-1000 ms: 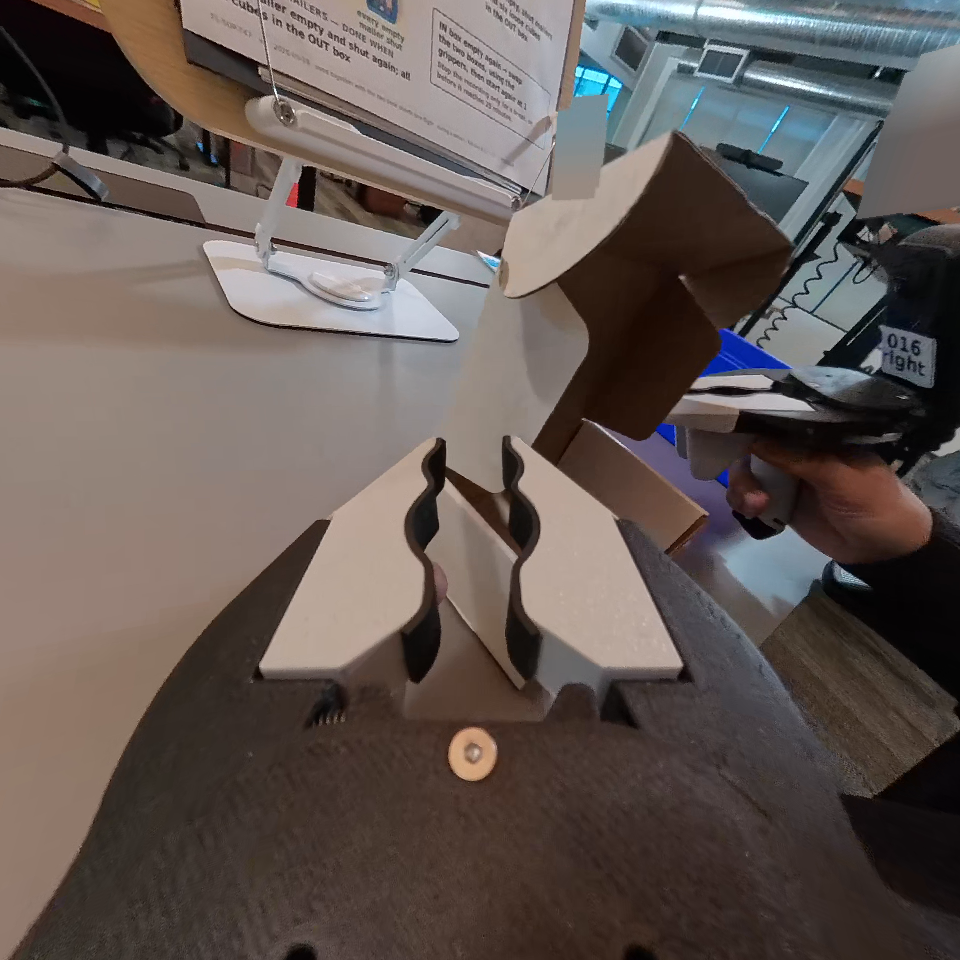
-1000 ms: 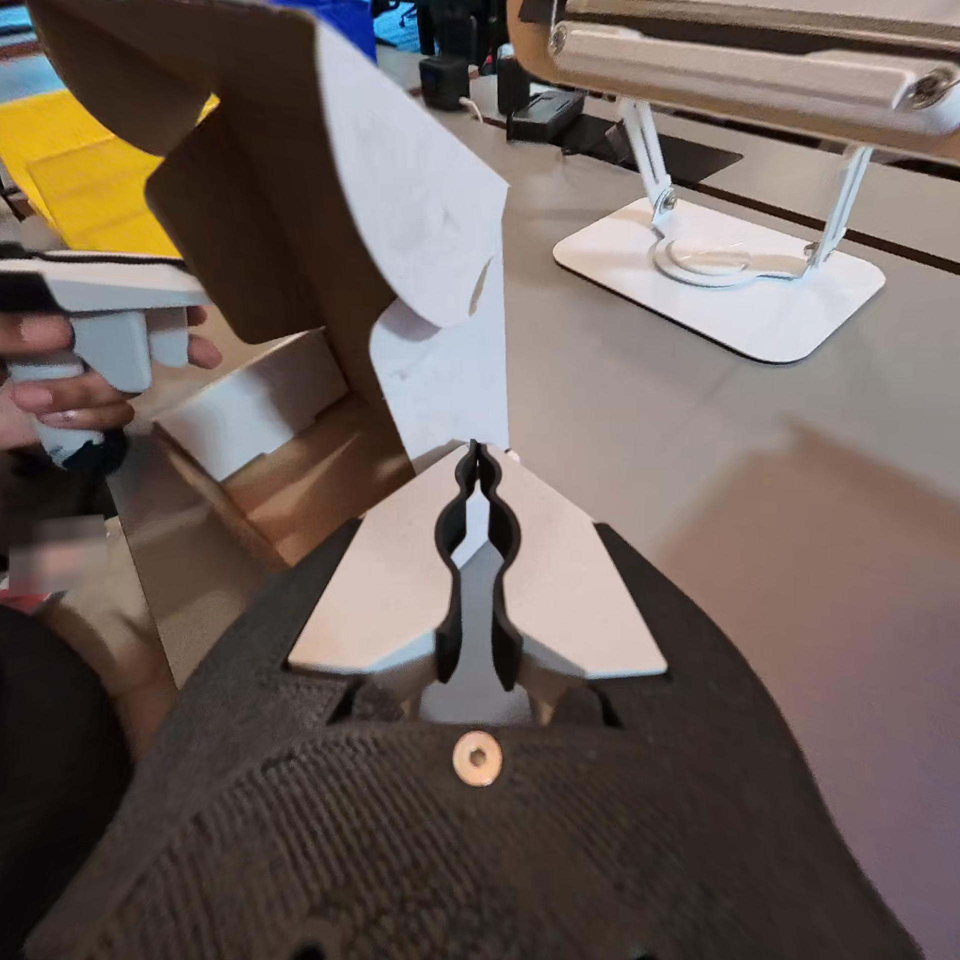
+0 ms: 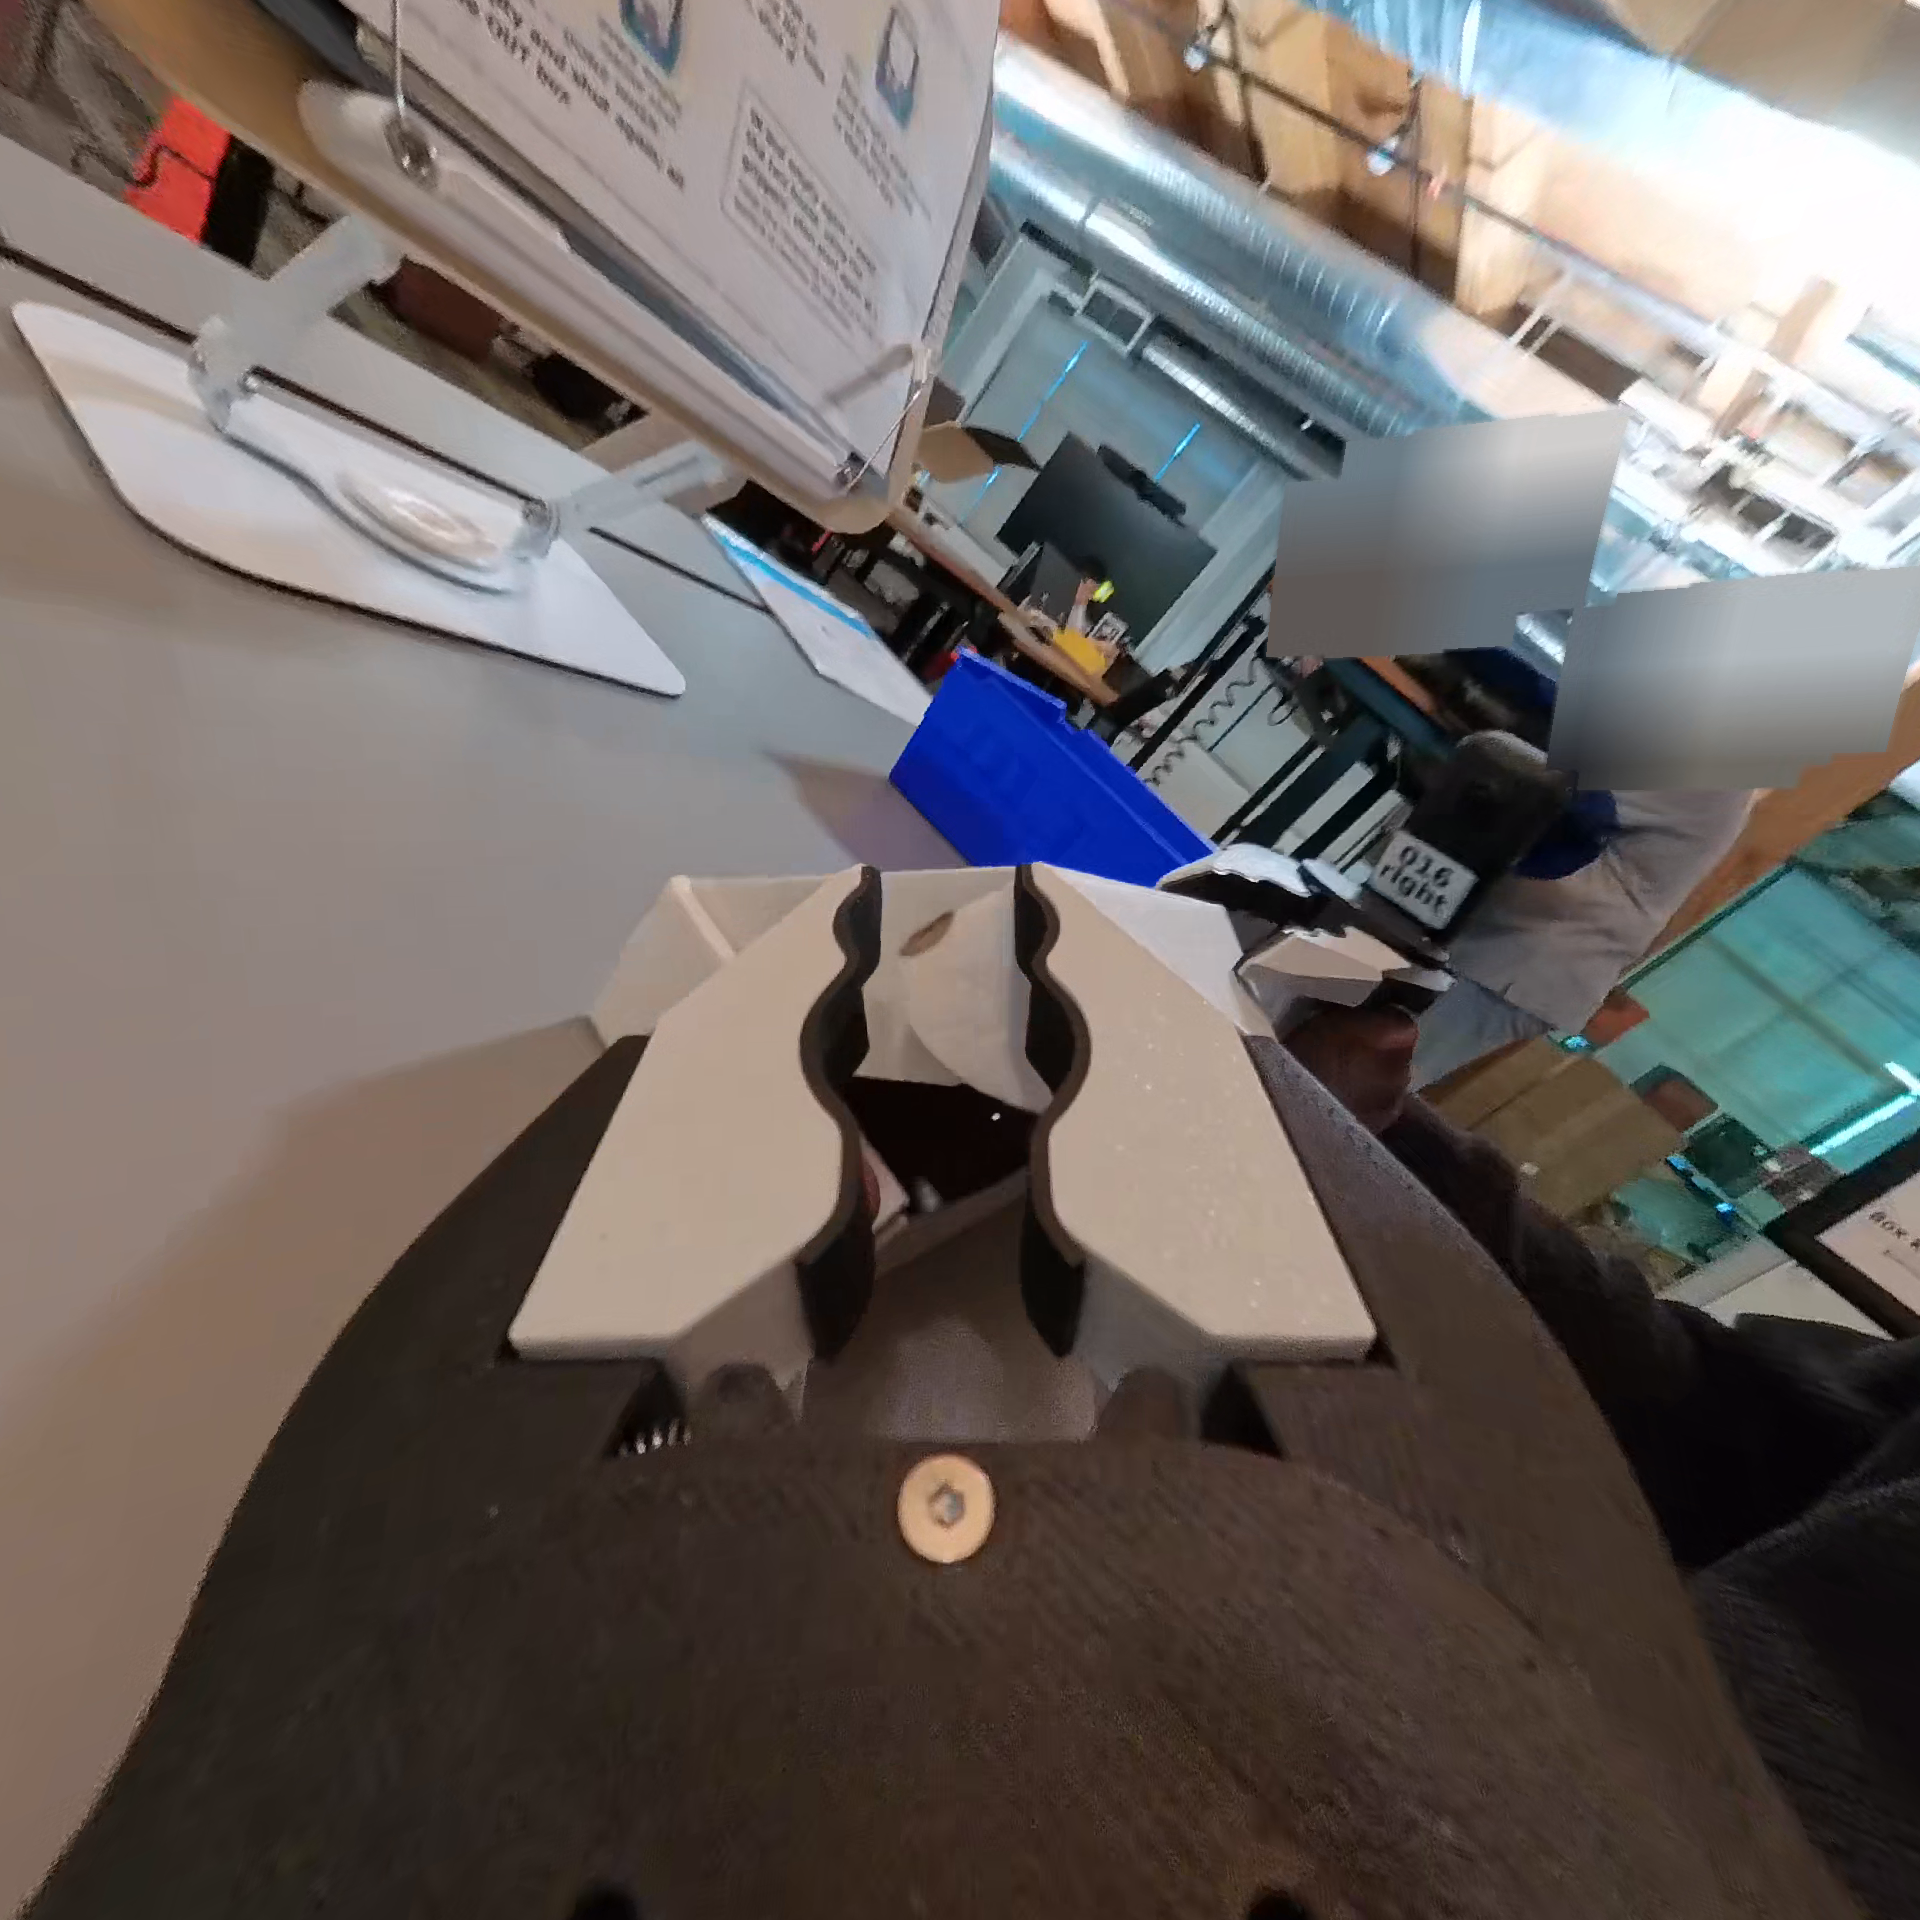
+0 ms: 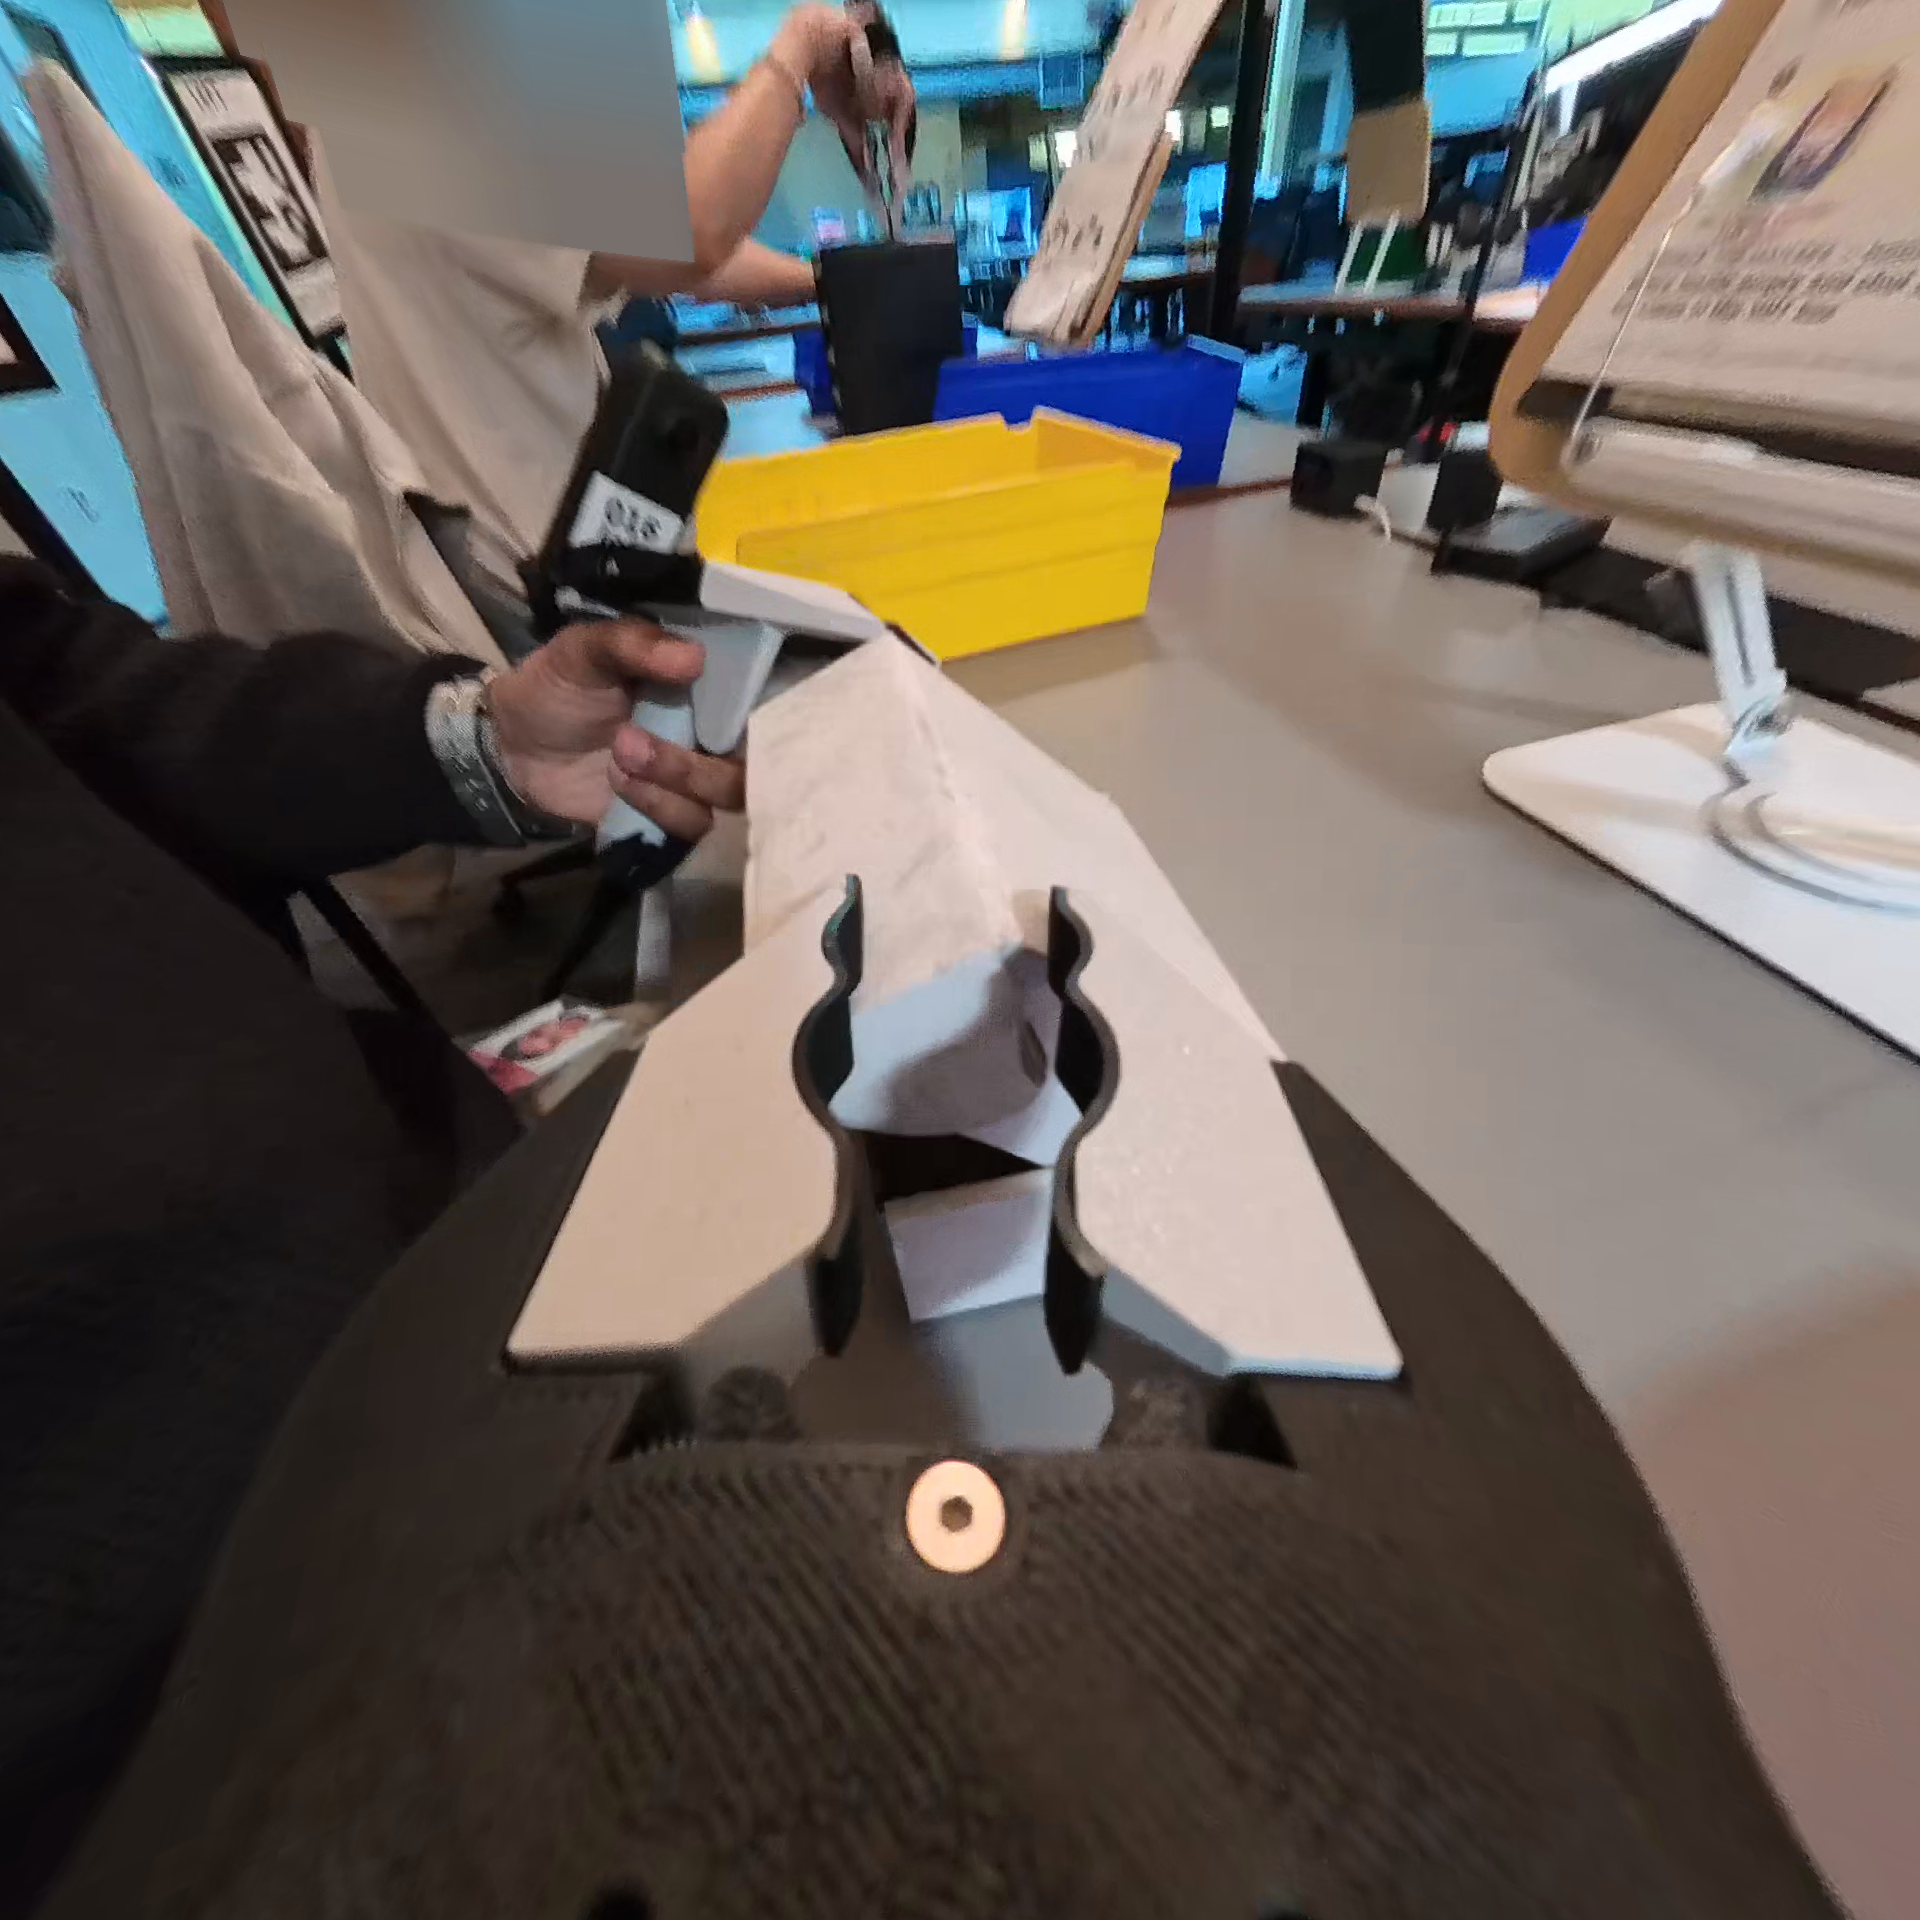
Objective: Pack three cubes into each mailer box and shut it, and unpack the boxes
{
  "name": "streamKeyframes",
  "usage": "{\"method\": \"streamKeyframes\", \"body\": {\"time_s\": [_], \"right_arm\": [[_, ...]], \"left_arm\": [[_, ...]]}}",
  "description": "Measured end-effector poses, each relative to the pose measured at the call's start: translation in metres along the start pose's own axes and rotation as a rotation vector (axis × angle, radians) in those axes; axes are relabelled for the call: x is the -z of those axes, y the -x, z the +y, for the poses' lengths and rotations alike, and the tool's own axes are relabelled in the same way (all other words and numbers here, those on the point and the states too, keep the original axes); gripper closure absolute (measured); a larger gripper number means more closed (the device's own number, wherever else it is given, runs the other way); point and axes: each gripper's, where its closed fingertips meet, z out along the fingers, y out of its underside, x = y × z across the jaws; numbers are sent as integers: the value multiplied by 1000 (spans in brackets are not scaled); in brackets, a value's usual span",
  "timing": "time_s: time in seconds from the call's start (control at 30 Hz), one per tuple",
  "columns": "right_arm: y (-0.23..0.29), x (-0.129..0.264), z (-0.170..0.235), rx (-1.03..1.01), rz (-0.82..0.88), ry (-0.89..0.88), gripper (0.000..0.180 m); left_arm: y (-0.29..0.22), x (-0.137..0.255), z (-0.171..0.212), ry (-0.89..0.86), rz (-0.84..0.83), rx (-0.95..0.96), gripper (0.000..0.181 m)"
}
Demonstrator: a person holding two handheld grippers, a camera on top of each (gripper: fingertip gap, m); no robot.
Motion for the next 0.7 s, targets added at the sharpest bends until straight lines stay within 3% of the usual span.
{"method": "streamKeyframes", "body": {"time_s": [0.17,0.4,0.57,0.7], "right_arm": [[1,-13,27,16,5,145,146],[-15,-3,21,8,94,128,144],[-16,12,3,45,217,67,145],[-2,22,27,79,272,151,143]], "left_arm": [[14,-2,15,85,-95,-60,171],[14,1,5,44,-116,-91,155],[25,11,-10,-19,-204,-147,154],[31,13,-1,74,-277,-191,148]]}}
